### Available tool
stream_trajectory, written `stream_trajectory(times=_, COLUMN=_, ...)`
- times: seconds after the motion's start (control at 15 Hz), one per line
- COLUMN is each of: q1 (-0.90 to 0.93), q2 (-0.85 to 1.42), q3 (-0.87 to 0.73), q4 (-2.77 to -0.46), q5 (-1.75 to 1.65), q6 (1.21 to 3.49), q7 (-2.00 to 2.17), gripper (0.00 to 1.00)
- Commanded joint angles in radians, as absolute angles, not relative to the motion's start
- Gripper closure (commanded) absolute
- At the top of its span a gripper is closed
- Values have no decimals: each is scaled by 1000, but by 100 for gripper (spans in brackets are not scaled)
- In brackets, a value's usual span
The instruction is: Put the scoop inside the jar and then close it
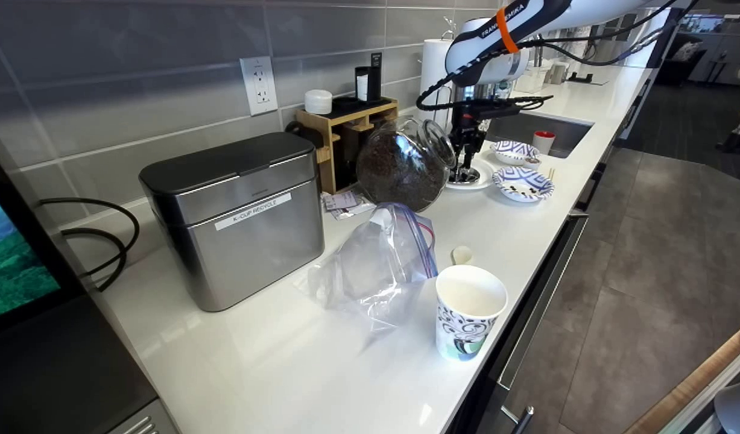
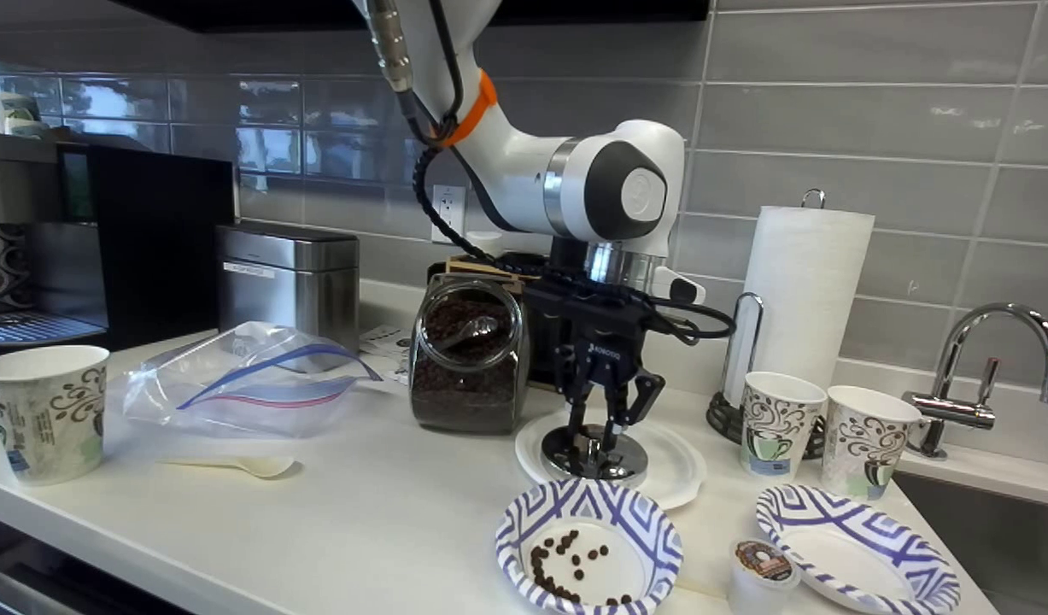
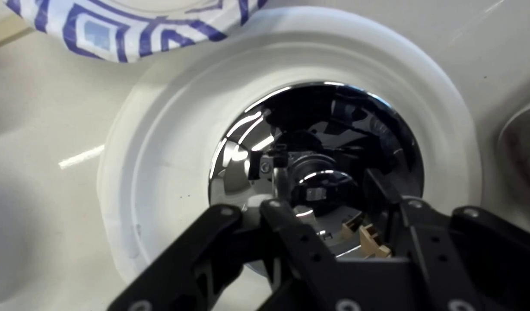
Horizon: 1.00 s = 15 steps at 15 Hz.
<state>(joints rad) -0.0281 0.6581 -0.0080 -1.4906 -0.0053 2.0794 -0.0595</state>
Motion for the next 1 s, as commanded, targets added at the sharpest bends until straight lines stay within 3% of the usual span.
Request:
stream_trajectory(times=0.0, q1=-21, q2=643, q3=-15, q4=-1516, q5=-28, q6=2098, q7=-58, gripper=79)
stream_trajectory(times=0.93, q1=-35, q2=310, q3=-6, q4=-1857, q5=-7, q6=2253, q7=-91, gripper=79)
